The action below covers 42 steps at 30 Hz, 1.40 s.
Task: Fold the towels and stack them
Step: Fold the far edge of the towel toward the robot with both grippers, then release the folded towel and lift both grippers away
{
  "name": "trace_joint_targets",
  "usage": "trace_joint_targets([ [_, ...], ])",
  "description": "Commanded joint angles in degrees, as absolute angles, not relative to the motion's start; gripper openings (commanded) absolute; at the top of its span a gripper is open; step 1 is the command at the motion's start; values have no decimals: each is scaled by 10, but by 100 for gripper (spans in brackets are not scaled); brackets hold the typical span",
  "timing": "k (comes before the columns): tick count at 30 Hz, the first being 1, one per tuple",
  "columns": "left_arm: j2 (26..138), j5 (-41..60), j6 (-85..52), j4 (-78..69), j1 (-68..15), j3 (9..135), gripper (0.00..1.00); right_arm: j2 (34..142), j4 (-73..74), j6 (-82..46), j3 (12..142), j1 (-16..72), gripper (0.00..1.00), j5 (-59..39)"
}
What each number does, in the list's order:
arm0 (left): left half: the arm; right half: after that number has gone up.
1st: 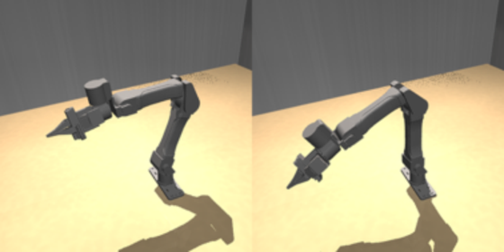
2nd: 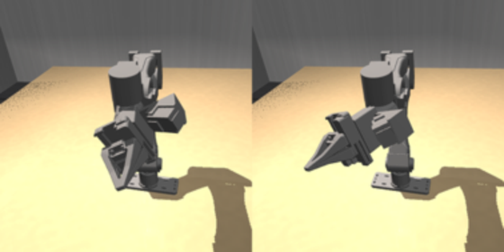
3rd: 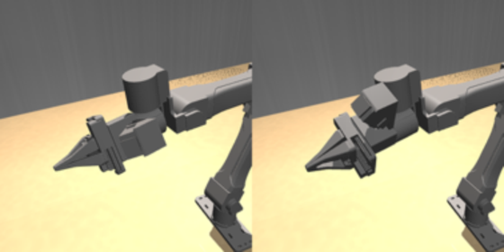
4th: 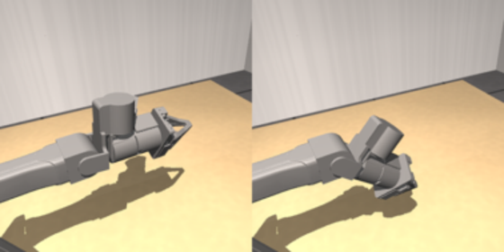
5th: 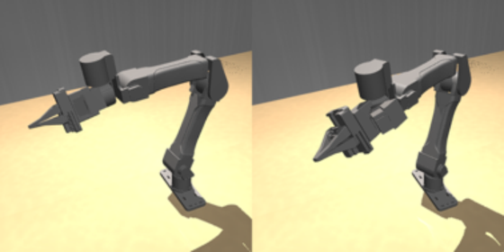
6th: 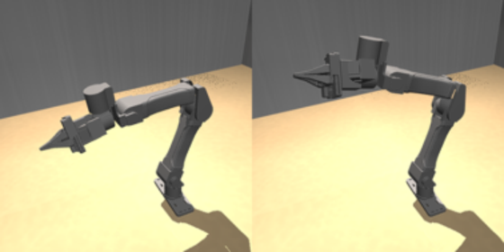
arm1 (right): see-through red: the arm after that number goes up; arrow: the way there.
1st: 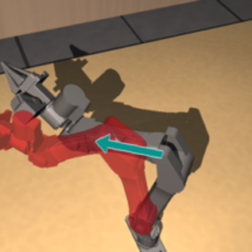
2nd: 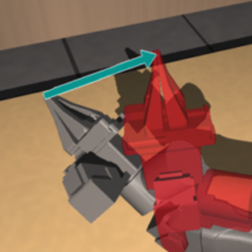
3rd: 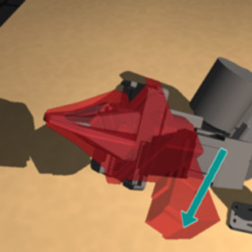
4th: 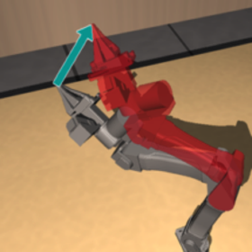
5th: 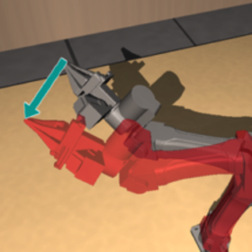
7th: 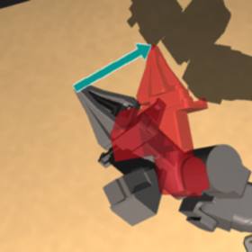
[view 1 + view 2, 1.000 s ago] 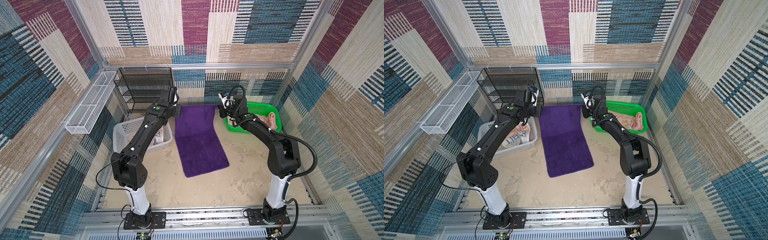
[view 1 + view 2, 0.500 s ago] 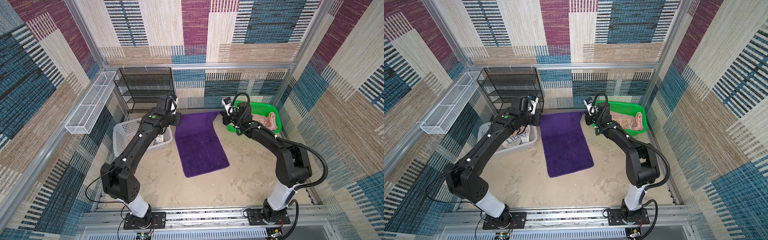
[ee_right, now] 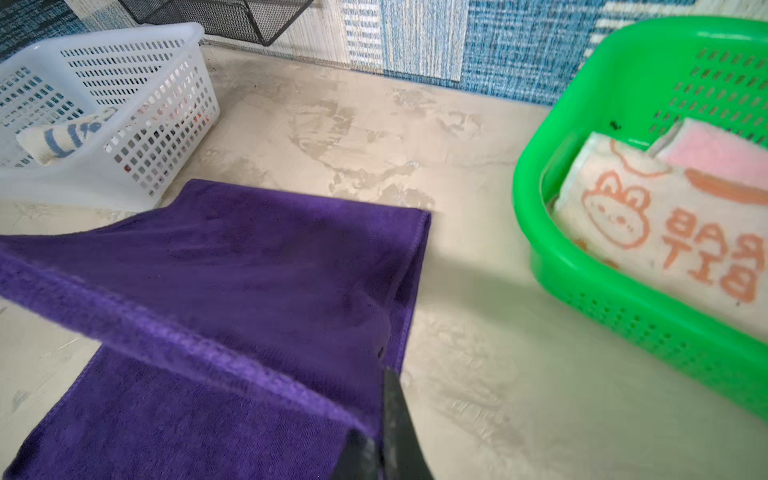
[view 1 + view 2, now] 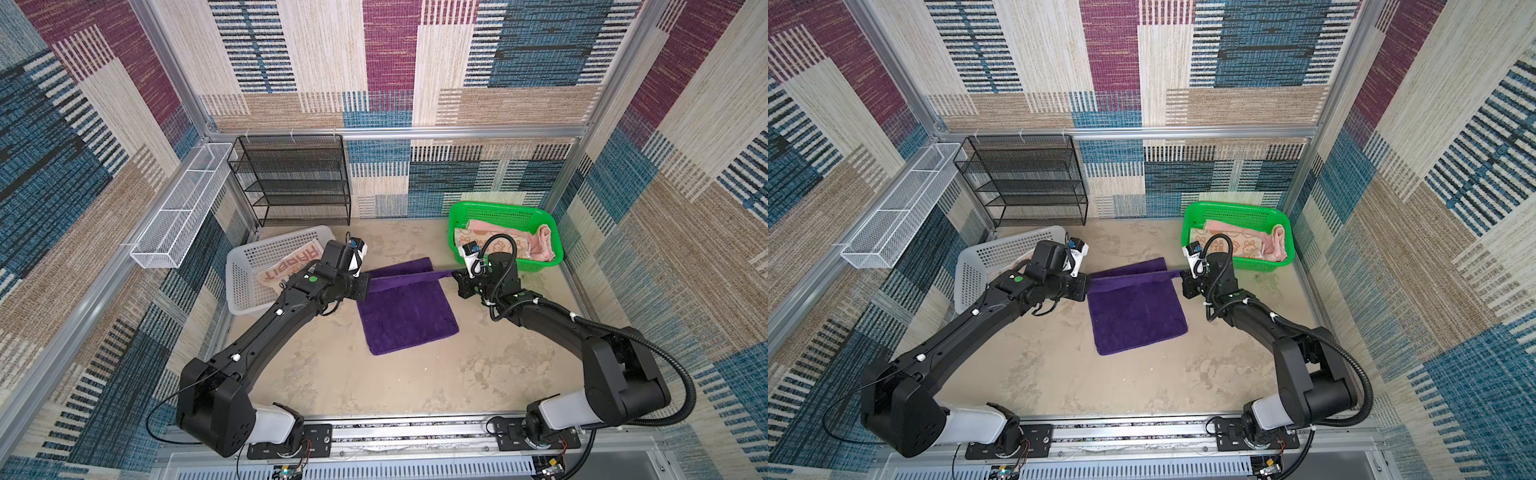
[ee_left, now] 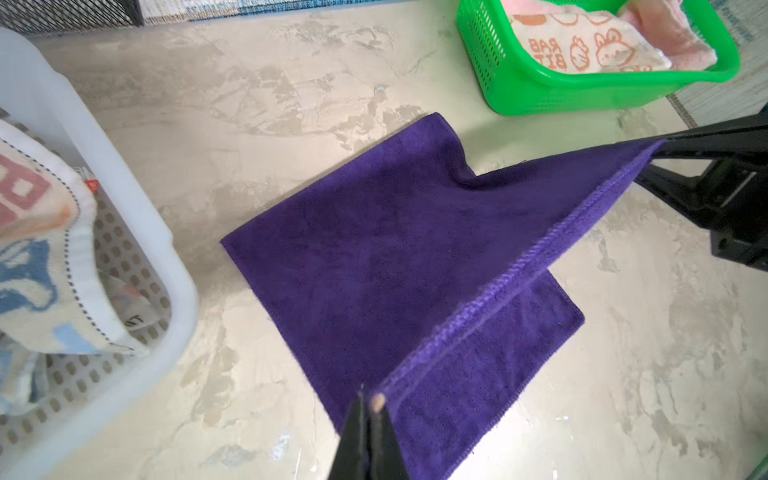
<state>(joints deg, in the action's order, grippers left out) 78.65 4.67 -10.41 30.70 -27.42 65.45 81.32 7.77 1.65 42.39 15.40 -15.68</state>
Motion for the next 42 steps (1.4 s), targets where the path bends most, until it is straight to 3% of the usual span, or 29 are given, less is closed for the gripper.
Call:
trace_joint_targets([
  [1, 773, 21, -134, 284, -295, 629, 0, 779, 89, -16, 392, 153, 0, -132],
  [12, 758, -9, -187, 218, -327, 524, 0, 725, 81, -105, 300, 154, 0, -172],
  [31, 746, -4, -235, 151, -359, 419, 0, 778, 67, -195, 238, 198, 0, -208],
  [37, 766, 11, -253, 136, -371, 391, 1, 770, 45, -208, 227, 219, 23, -210],
  [42, 756, 16, -251, 134, -389, 363, 16, 695, 0, -225, 207, 220, 36, -185],
])
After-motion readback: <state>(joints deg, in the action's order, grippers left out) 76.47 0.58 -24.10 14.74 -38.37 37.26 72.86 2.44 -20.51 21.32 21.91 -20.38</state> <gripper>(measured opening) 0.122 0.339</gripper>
